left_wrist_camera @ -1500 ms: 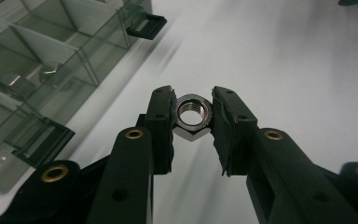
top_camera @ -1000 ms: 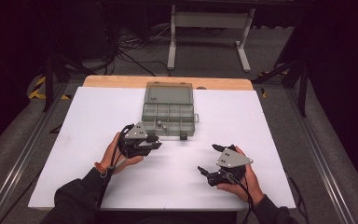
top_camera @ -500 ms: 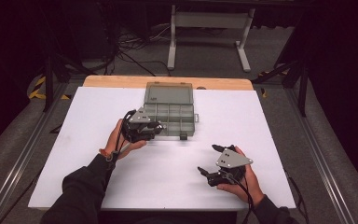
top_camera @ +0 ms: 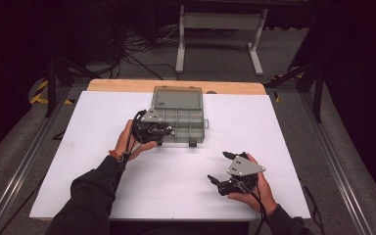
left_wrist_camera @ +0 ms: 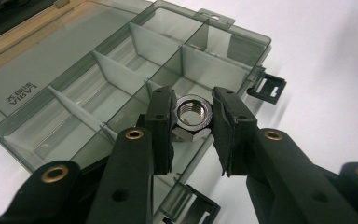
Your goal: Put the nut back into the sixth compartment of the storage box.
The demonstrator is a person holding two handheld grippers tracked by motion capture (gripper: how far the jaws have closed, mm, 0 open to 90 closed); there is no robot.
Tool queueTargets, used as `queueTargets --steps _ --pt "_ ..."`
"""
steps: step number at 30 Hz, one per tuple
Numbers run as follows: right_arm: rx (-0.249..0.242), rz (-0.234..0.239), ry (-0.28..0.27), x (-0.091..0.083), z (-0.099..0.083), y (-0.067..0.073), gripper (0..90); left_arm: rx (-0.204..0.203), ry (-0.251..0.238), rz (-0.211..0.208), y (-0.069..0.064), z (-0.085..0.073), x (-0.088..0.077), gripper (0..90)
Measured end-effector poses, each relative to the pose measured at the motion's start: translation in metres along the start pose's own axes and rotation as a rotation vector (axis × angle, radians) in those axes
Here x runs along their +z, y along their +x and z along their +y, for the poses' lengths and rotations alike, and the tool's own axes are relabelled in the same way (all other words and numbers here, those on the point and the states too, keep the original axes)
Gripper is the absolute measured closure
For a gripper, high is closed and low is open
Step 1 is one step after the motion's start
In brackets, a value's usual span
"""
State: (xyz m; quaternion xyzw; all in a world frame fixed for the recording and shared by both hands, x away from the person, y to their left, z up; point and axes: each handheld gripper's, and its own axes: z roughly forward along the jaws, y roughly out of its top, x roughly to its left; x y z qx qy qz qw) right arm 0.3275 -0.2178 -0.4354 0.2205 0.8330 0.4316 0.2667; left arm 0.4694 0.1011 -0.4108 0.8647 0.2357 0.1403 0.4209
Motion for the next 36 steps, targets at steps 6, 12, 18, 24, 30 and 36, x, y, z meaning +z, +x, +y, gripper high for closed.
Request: queueTargets --steps 6,12,18,24,30,36 --pt "-0.001 0.0 0.003 0.001 0.0 0.0 11.3 -0.009 0.009 0.007 0.004 -0.001 0.005 69.6" --pt "-0.002 0.002 0.005 0.001 0.0 0.001 11.3 -0.014 0.015 0.016 0.006 0.001 0.008 69.5" --pt "0.0 0.003 0.005 0.001 0.0 0.001 11.3 -0.017 0.022 0.017 0.006 0.002 0.011 69.5" --pt "0.0 0.006 0.006 0.001 0.0 0.001 11.3 -0.024 0.031 0.019 0.008 0.001 0.014 69.5" --pt "0.001 0.004 0.006 0.001 0.0 0.001 11.3 -0.02 0.043 0.016 0.008 0.0 0.016 69.2" --pt "0.001 0.005 0.007 0.001 0.0 0.001 11.3 -0.02 0.035 0.017 0.008 0.0 0.015 68.9"
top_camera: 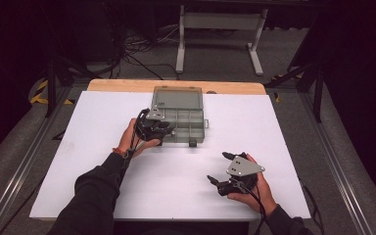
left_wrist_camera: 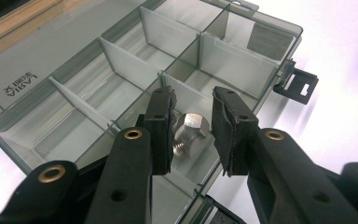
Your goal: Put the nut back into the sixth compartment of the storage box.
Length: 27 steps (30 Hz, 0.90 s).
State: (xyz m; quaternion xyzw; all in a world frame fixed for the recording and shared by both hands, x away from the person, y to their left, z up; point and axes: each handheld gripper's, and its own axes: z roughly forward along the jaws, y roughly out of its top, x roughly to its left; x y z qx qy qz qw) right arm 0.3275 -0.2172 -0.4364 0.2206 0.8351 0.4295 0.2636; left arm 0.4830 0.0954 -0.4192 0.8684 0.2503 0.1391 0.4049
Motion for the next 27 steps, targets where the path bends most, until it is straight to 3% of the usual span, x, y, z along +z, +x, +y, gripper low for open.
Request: queueTargets --steps 7,12,20,27 --pt "0.001 -0.004 -0.001 0.0 0.0 0.0 11.3 -0.007 -0.031 0.001 0.002 -0.001 -0.013 68.8" --pt "0.027 0.003 -0.012 -0.001 0.001 -0.002 11.5 0.023 -0.05 0.023 0.002 -0.005 -0.029 67.2" --pt "0.069 -0.022 -0.021 0.002 0.003 -0.01 11.4 0.068 -0.077 0.062 0.003 -0.025 -0.06 63.1" --pt "0.085 -0.051 -0.05 0.006 0.014 -0.024 10.9 0.097 -0.089 0.103 0.005 -0.044 -0.081 50.8"
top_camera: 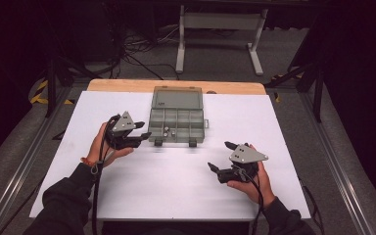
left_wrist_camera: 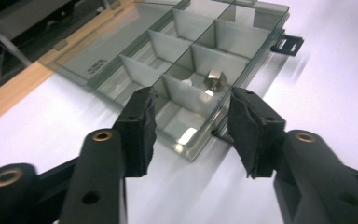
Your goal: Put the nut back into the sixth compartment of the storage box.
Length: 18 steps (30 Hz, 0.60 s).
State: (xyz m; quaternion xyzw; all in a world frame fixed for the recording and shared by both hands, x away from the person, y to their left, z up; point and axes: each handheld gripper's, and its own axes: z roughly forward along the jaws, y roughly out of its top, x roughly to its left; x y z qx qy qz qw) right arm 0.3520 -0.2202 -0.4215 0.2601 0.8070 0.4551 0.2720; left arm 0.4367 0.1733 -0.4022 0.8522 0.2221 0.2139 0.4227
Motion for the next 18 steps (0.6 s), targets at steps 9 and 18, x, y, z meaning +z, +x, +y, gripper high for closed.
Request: queueTargets --steps 9,18 --pt "0.014 -0.06 -0.001 0.018 0.015 -0.02 12.8 -0.038 -0.018 0.087 0.011 -0.012 -0.006 20.0" --pt "0.057 -0.144 0.06 0.043 0.039 -0.054 13.6 -0.077 -0.005 0.1 0.033 -0.008 0.0 10.5"
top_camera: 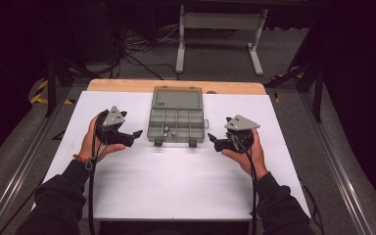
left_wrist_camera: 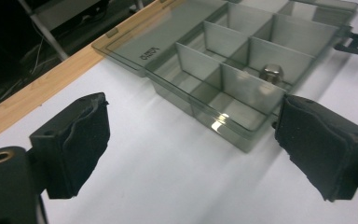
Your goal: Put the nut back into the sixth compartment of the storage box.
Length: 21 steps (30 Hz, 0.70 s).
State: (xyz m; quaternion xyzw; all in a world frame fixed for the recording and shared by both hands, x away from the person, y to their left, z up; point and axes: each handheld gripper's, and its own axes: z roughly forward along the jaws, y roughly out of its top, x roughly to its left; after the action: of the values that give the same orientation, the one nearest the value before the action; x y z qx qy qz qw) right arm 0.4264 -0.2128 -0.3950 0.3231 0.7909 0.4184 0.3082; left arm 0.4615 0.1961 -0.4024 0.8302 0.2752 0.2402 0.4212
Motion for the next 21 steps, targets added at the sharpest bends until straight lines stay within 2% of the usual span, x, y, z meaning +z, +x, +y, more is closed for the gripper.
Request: queueTargets --steps 4,6,8,11,15,19,20,21 --pt "0.01 -0.021 -0.012 0.01 0.008 -0.011 13.3 -0.008 0.003 0.011 0.011 0.007 0.007 9.9" --pt "0.012 -0.04 -0.029 0.013 0.01 -0.015 13.0 -0.028 0.001 0.011 0.018 0.01 0.011 9.9" --pt "0.044 -0.052 -0.015 0.02 0.014 -0.021 12.6 -0.066 -0.002 0.002 0.024 0.013 0.015 10.0" --pt "0.056 -0.065 0.008 0.03 0.018 -0.029 12.7 -0.087 0.001 0.001 0.031 0.017 0.021 9.9" --pt "0.072 -0.087 0.017 0.041 0.024 -0.039 15.4 -0.082 0.02 0.012 0.036 0.019 0.027 10.6" --pt "0.091 -0.095 0.012 0.046 0.026 -0.046 18.4 -0.074 0.048 0.039 0.042 0.022 0.035 12.6" --pt "0.105 -0.1 0.009 0.049 0.027 -0.051 23.3 -0.074 0.071 0.047 0.045 0.023 0.039 13.0" --pt "0.105 -0.1 0.009 0.049 0.027 -0.051 23.3 -0.074 0.071 0.047 0.045 0.023 0.039 13.0"
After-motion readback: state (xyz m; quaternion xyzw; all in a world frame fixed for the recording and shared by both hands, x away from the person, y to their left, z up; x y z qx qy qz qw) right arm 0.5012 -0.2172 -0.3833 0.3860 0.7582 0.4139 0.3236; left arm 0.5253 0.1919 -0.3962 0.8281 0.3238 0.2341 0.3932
